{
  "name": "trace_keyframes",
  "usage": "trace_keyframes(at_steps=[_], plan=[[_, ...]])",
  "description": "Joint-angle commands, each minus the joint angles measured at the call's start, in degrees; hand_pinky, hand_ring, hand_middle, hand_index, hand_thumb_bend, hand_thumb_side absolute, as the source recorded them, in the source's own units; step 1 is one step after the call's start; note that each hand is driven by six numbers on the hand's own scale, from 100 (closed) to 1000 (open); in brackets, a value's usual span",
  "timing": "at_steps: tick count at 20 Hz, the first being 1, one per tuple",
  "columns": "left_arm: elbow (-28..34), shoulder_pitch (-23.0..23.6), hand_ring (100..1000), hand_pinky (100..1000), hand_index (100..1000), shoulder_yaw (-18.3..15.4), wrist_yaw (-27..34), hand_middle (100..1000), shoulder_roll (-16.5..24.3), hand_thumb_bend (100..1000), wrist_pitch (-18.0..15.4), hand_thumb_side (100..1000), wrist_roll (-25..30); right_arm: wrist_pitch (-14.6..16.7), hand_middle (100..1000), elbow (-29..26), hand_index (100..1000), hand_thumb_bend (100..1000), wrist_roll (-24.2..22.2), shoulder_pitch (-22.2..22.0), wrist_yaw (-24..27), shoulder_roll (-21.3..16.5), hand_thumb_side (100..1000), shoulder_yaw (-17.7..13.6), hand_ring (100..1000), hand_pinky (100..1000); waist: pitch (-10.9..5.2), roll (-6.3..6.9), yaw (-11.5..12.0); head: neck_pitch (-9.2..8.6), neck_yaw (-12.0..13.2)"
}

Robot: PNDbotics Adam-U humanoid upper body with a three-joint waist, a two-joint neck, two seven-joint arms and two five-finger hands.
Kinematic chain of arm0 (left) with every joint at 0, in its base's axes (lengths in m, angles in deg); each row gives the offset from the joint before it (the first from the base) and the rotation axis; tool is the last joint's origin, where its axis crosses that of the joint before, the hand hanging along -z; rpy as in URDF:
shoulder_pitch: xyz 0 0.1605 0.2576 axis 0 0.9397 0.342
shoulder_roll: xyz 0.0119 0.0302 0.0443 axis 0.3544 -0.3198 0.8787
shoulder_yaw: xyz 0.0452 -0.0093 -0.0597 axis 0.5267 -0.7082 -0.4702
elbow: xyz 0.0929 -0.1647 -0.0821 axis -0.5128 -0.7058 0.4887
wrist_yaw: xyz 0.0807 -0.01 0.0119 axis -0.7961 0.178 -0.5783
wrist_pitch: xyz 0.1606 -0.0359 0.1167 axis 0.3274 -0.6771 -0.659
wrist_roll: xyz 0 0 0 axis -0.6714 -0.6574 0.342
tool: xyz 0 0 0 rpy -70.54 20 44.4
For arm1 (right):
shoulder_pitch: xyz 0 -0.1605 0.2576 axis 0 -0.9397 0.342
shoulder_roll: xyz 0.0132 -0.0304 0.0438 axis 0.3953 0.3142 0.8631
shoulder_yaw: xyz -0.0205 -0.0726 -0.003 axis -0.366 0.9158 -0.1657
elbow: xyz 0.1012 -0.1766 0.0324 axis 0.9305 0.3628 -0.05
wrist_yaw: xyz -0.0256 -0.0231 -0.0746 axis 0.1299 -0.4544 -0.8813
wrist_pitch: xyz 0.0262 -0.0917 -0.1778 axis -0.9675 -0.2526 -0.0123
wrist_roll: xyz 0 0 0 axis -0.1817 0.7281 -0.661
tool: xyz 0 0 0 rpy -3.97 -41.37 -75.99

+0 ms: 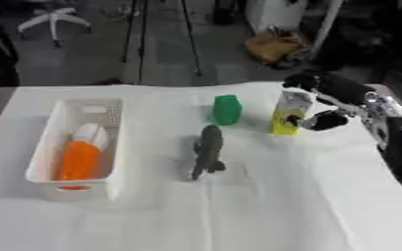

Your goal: Pick up objects on the table and place them in the box.

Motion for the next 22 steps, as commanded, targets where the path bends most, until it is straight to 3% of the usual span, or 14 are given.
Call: trace_keyframes(at_steps=[1,11,22], plan=[[0.71,-0.5,722,506,926,-0.15,0.27,847,1.32,398,-0.2,954,0.24,-0.59,909,-0.09,952,407,0.22,0.29,0.17,-3.57,572,-0.77,911,973,0.17,0.54,-0.06,-0.59,-0.34],[0.67,-0.43,722,505,926,-0.24,0.29,847,1.37,397,-0.26,954,0.38,-3.17,899,0.29,946,406,0.99,0.21,-1.27,-3.22,562,-0.64,893,939,0.41,0.53,0.06,-0.46,-0.39],[0.71,-0.41,722,505,926,-0.32,0.3,846,1.39,396,-0.31,955,0.45,-3.42,893,0.31,945,399,1.05,-0.67,-1.28,-3.26,557,-0.58,877,919,0.32,0.6,0.23,0.31,0.32]])
